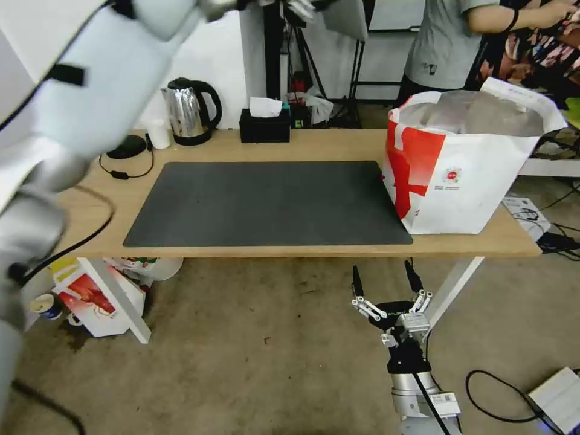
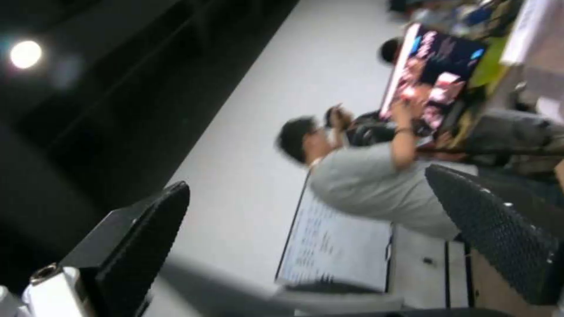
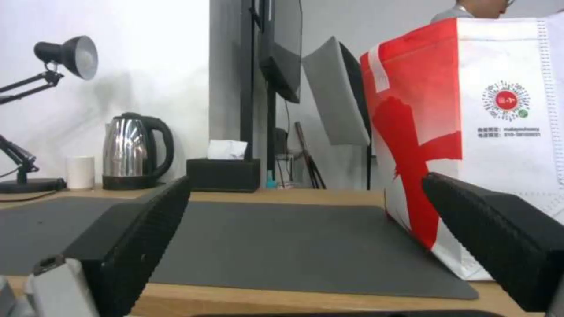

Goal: Pick up the trash from the table and place it into the takeout bag.

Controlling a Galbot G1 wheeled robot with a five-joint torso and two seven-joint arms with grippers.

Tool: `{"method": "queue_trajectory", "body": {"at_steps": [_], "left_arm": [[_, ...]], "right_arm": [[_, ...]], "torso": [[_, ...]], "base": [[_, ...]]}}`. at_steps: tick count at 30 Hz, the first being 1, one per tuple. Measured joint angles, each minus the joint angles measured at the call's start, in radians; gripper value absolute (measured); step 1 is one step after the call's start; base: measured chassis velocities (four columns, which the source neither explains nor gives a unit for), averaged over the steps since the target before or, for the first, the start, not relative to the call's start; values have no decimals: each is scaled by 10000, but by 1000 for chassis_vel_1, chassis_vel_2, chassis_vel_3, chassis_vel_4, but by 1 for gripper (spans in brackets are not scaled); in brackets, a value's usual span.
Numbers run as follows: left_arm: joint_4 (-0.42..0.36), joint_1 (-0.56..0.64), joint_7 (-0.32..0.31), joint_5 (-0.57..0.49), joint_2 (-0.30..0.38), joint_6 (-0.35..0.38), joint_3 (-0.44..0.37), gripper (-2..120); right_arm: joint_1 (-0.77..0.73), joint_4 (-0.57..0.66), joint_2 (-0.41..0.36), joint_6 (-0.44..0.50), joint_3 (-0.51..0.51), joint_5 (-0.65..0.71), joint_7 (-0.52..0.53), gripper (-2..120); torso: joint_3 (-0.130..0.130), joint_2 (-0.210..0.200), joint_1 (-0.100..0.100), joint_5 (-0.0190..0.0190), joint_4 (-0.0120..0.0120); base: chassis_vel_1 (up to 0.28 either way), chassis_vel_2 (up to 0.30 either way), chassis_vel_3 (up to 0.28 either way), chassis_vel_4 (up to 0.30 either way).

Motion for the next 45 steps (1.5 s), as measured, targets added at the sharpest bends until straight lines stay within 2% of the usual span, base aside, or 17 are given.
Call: {"method": "queue_trajectory", "body": {"at_steps": [2,4,5,9,10,14,15,17,19,23,28,30,31,35,36,44,45], "left_arm": [[-382,339,-157,-170,413,118,-257,100],[-1394,1314,-590,-558,1342,406,-1075,100],[-1394,1314,-590,-558,1342,406,-1075,100],[-3124,4085,-1436,-1357,2588,956,-3351,100],[-3124,4085,-1436,-1357,2588,956,-3351,100],[-4608,6896,-2312,-1926,3279,1234,-5565,100],[-4608,6896,-2312,-1926,3279,1234,-5565,100],[-5271,8631,-2439,-2028,3318,1318,-7084,100],[-5424,9096,-2453,-2036,3296,1319,-7519,100],[-6233,11311,-2467,-2160,2928,1309,-9256,100],[-6840,12499,-2513,-2190,2188,1307,-10185,100],[-7209,13286,-2591,-2179,1584,1298,-10752,100],[-7209,13286,-2591,-2179,1584,1298,-10752,100],[-7785,14459,-2642,-2019,206,1154,-11525,100],[-7785,14459,-2642,-2019,206,1154,-11525,100],[-8791,16279,-2697,-1815,-2001,768,-11929,100],[-8791,16279,-2697,-1815,-2001,768,-11929,100]], "right_arm": [[-1,0,0,0,0,0,0,100],[-1,0,-1,0,0,0,0,100],[-1,0,-1,0,0,0,0,100],[0,0,1,0,-2,1,0,100],[0,0,1,0,-2,1,0,100],[0,0,0,0,0,0,0,100],[0,0,0,0,0,0,0,100],[-1,0,0,0,-1,0,0,100],[0,0,1,0,0,0,0,100],[-1,0,0,0,0,0,0,100],[-1,-1,1,0,0,1,0,100],[-1,0,0,0,0,0,0,100],[-1,0,0,0,0,0,0,100],[0,0,0,0,0,1,0,100],[0,0,0,0,0,1,0,100],[-1,0,1,0,1,0,0,100],[-1,0,1,0,1,0,0,100]], "torso": [[1,0,0,-2,-1],[0,-1,-1,8,-3],[0,-1,-1,8,-3],[-1,-1,-1,6,-5],[-1,-1,-1,6,-5],[-1,0,-2,11,-4],[-1,0,-2,11,-4],[0,0,-2,6,-6],[-1,0,-1,7,-6],[-1,0,-2,7,-5],[0,0,-1,10,-11],[0,0,-1,10,-6],[0,0,-1,10,-6],[1,0,1,10,-7],[1,0,1,10,-7],[0,1,0,11,-5],[0,1,0,11,-5]], "base": [[0,0,0,0],[0,0,0,0],[0,0,0,0],[0,0,0,0],[0,0,0,0],[0,0,0,0],[0,0,0,0],[0,0,0,0],[0,0,0,0],[0,0,0,0],[0,0,0,0],[0,0,0,0],[0,0,0,0],[0,0,0,0],[0,0,0,0],[0,0,0,0],[0,0,0,0]]}}
